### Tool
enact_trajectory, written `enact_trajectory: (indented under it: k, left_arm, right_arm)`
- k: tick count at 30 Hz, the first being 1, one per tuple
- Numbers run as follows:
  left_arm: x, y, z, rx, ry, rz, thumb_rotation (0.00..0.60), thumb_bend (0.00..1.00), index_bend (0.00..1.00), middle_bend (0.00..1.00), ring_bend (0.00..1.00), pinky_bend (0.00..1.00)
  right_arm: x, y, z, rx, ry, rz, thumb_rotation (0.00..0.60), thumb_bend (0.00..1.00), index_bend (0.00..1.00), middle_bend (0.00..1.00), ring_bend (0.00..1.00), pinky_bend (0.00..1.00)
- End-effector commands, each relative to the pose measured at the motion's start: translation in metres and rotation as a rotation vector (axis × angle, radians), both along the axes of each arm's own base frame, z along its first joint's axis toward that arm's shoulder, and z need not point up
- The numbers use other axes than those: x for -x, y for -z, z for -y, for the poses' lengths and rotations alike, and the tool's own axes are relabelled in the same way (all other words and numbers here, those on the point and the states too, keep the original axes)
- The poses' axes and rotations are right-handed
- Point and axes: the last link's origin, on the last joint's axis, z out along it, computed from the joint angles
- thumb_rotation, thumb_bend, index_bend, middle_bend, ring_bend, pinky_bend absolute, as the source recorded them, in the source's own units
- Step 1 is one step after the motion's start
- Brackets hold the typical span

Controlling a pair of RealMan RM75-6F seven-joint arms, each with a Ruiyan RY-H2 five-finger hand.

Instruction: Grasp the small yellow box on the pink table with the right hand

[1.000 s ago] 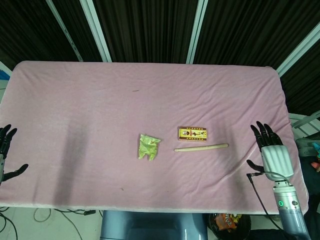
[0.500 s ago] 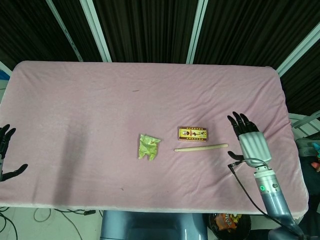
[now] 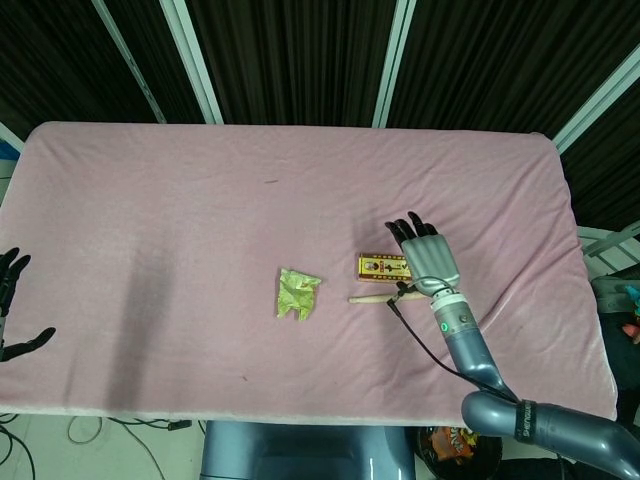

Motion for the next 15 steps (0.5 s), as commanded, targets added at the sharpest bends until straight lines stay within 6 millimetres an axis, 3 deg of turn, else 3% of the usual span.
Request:
enact_trajectory:
  k: [1, 9, 15]
  left_arm:
    - [0.000, 0.000, 0.000, 0.002, -0.002, 0.003, 0.600, 0.01, 0.00, 0.00, 0.00, 0.00]
    - [0.000, -0.001, -0.002, 0.007, -0.009, 0.015, 0.600, 0.01, 0.00, 0.00, 0.00, 0.00]
    - [0.001, -0.001, -0.002, 0.009, -0.012, 0.018, 0.600, 0.01, 0.00, 0.00, 0.00, 0.00]
  right_arm:
    - [-0.005, 0.020, 0.008, -0.022, 0.026, -0.006, 0.600, 0.20, 0.19, 0.21, 0.06, 0.21]
    - [0.000, 0.051, 0.018, -0.048, 0.086, -0.025, 0.600, 0.20, 0.21, 0.21, 0.06, 0.21]
    - [0.008, 0.062, 0.025, -0.056, 0.125, -0.034, 0.600, 0.20, 0.22, 0.22, 0.06, 0.21]
